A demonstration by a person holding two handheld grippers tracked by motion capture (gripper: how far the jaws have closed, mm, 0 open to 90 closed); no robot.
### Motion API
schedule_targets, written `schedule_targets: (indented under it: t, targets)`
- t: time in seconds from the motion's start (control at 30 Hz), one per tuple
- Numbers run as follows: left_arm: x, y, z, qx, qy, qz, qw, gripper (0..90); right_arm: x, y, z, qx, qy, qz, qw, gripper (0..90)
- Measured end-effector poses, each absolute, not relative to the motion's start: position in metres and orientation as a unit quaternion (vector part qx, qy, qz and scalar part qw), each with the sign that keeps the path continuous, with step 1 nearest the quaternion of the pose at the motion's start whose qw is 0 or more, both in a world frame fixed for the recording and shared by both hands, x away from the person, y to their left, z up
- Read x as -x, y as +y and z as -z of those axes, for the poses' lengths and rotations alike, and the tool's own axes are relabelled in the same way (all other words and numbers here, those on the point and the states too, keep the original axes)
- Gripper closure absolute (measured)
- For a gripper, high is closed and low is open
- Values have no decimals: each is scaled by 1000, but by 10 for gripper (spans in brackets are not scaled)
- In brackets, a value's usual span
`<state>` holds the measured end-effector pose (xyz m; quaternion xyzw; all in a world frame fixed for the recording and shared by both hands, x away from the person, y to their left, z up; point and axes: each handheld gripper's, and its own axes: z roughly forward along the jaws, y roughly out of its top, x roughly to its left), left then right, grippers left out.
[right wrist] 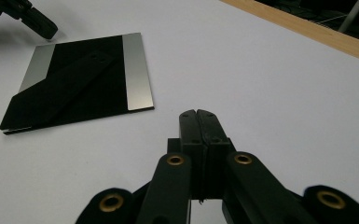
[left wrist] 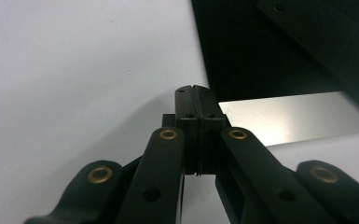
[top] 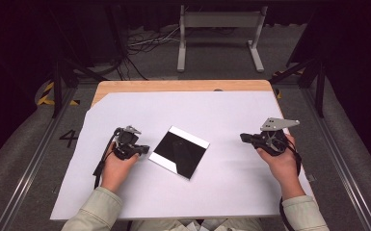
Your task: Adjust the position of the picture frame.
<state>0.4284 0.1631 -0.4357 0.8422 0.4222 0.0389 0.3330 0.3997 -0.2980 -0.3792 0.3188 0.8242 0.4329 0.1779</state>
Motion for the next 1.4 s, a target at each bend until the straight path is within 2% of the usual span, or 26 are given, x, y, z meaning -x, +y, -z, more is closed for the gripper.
schedule_targets:
  t: [0.27, 0.53, 0.93, 1.4]
  targets:
    - [-429, 163, 435, -846, 421, -14, 326, 900, -401, -298, 381, -322, 826, -429, 174, 898]
    - [-433, 167, 437, -837, 430, 42, 334, 900, -401, -298, 380, -323, 826, -429, 173, 896]
    - [-433, 166, 440, -837, 434, 45, 331, 900, -401, -297, 380, -322, 826, -429, 173, 891]
    - [-427, 150, 440, -862, 378, 59, 333, 900, -400, -296, 378, -319, 825, -436, 164, 891]
